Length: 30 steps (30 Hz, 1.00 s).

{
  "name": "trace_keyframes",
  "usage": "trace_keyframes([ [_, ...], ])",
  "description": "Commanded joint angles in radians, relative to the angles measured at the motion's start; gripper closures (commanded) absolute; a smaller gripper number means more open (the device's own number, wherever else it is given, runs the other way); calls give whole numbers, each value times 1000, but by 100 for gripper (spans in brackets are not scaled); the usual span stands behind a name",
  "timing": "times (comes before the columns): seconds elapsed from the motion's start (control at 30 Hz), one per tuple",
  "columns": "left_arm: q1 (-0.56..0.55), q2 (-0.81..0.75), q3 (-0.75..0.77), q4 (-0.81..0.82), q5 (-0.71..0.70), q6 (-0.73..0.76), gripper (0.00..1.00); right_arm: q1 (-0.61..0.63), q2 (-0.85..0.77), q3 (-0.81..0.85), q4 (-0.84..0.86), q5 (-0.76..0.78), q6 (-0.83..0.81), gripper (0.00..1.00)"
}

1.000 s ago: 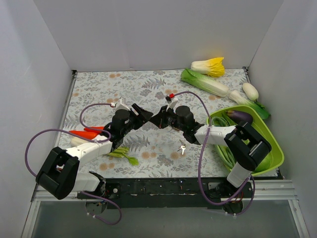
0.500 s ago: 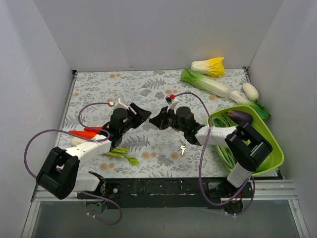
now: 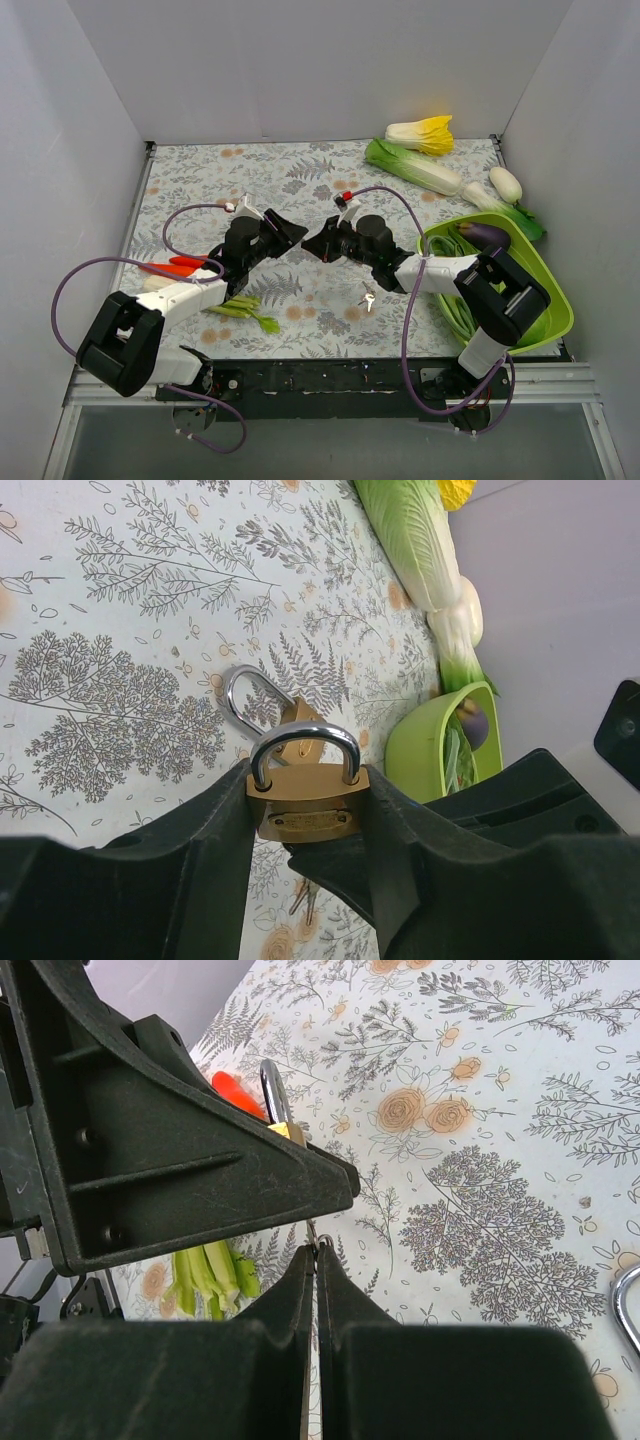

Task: Unlock with the key

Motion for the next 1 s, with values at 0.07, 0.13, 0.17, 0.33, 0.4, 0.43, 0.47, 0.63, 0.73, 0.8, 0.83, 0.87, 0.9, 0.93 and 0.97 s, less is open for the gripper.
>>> trace_keyframes([
  [0.07, 7, 0, 27, -6, 17, 37, 100, -7, -45, -6, 108, -65, 10, 99],
  [0.13, 9, -5, 18, 10, 34, 58, 100, -14, -45, -12, 145, -90, 33, 99],
  [0.17, 9, -8, 11, 30, 48, 66, 100, -24, -44, -15, 157, -114, 45, 99],
  [0.33, 10, -33, -26, 97, 111, 118, 100, -47, -45, -29, 220, -168, 110, 99],
  [0.4, 10, -39, -32, 123, 144, 129, 100, -56, -44, -34, 245, -194, 136, 99],
  [0.43, 10, -39, -37, 131, 158, 141, 100, -60, -41, -40, 258, -203, 168, 99],
  [0.47, 10, -42, -42, 148, 169, 143, 100, -66, -39, -44, 292, -220, 183, 99],
  [0.63, 12, -62, -71, 205, 221, 149, 100, -82, -41, -64, 354, -245, 242, 99],
  [0.73, 12, -71, -84, 243, 264, 155, 100, -93, -44, -69, 380, -262, 266, 99],
  [0.8, 12, -76, -91, 267, 290, 169, 100, -99, -44, -80, 424, -277, 301, 99],
  [0.83, 12, -79, -92, 275, 319, 174, 100, -103, -47, -83, 433, -283, 314, 99],
  [0.87, 12, -80, -94, 286, 330, 177, 100, -105, -48, -84, 441, -288, 324, 99],
  [0.9, 12, -85, -97, 290, 345, 186, 100, -106, -51, -83, 444, -291, 328, 99],
  [0.93, 12, -89, -97, 294, 364, 187, 100, -106, -57, -84, 446, -294, 331, 99],
  [0.97, 12, -92, -97, 300, 375, 190, 100, -108, -60, -83, 446, -297, 331, 99],
])
